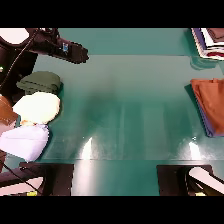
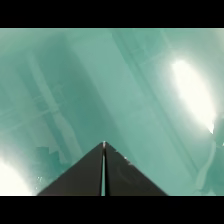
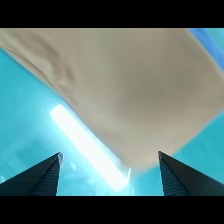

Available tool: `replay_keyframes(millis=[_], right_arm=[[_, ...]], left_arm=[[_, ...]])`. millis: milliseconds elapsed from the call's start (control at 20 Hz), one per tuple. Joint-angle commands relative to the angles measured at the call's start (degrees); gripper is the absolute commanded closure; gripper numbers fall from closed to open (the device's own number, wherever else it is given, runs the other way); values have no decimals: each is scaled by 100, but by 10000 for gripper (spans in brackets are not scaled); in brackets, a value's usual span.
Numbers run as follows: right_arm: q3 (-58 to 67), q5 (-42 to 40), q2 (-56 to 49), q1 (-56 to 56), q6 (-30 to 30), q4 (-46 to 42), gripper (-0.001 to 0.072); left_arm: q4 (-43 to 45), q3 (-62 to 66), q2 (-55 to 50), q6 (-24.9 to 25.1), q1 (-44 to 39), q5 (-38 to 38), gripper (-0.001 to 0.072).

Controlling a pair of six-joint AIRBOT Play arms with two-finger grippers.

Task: Fold the shirts.

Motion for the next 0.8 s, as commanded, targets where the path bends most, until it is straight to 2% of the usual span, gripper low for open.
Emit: replay_keyframes(millis=[0,250,400,450,500,600,650,750], right_arm=[[-350,240,109,-238,0,210,84],[-352,-59,109,966,-101,1596,92],[-350,-455,109,2227,-101,1744,92],[-350,-568,107,2658,-101,1746,129],[-350,-673,107,3034,-103,1744,262],[-350,-820,107,3707,-118,1738,596],[-350,-841,107,3967,-229,1738,692],[-350,-846,107,4376,-280,1714,692]], left_arm=[[2,0,-4,15,-4,2,684],[0,0,-4,11,-4,2,683],[-9,0,-4,13,-4,66,683],[-11,0,-4,13,-4,66,683],[-11,0,-4,13,-2,66,683],[-11,0,-4,13,-4,66,683],[-15,0,-4,13,-4,66,683],[-15,0,-4,13,-4,66,683]])
